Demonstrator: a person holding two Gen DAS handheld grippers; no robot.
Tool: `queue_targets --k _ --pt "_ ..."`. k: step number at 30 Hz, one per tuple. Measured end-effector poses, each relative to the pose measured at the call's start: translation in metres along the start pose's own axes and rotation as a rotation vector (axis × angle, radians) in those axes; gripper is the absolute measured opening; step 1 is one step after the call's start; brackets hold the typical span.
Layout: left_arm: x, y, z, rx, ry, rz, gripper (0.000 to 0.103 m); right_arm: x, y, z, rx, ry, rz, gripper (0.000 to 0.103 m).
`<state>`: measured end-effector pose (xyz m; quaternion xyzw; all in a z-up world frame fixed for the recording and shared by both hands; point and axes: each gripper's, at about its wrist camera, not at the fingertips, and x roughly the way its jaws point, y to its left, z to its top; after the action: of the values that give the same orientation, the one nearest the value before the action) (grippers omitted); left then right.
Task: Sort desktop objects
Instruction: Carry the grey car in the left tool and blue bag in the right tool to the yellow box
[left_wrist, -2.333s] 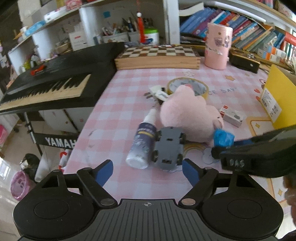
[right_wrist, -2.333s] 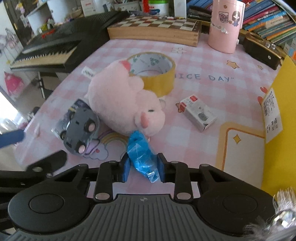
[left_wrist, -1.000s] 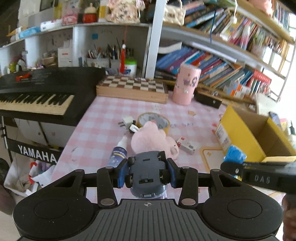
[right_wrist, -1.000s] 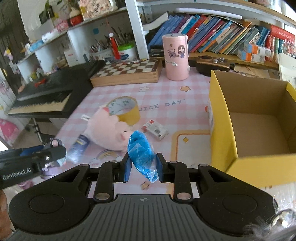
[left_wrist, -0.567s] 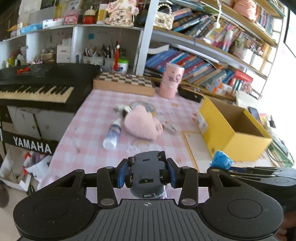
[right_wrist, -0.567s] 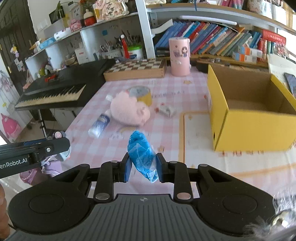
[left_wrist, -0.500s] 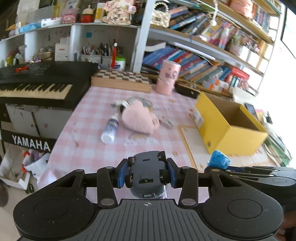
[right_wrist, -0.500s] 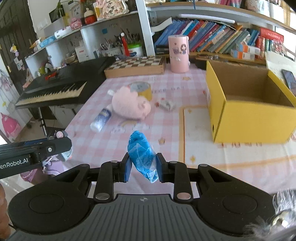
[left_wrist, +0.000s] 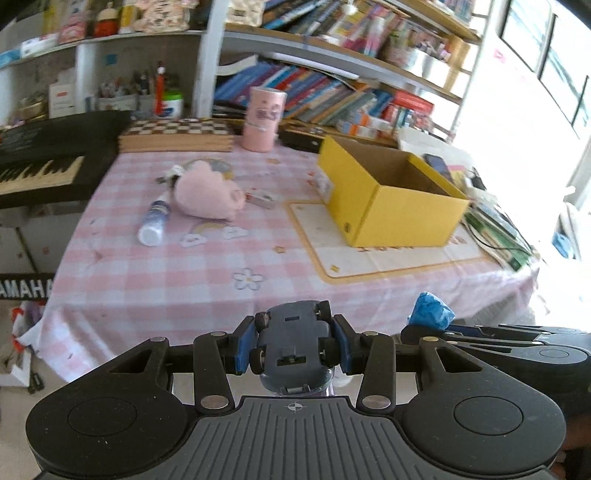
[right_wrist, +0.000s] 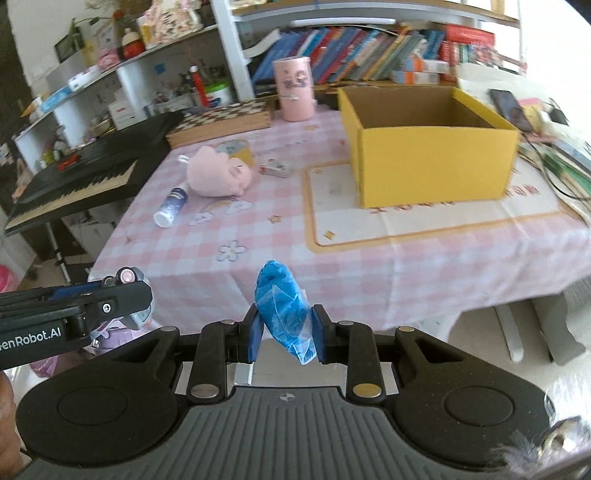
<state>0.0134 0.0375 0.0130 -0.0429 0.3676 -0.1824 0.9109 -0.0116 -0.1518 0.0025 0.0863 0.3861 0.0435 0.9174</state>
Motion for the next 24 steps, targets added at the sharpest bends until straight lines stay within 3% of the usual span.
queue_targets --k 15,24 --pt "0.029 -0.046 0.012 0.138 0.037 -0.142 0.042 -0.021 -0.043 -0.007 0.112 -0.041 -0.13 0.026" --pt "0.044 -0.057 0.02 0.144 0.047 -0.164 0.042 -0.018 -0.058 0.002 0.122 -0.037 -0.154 0.026"
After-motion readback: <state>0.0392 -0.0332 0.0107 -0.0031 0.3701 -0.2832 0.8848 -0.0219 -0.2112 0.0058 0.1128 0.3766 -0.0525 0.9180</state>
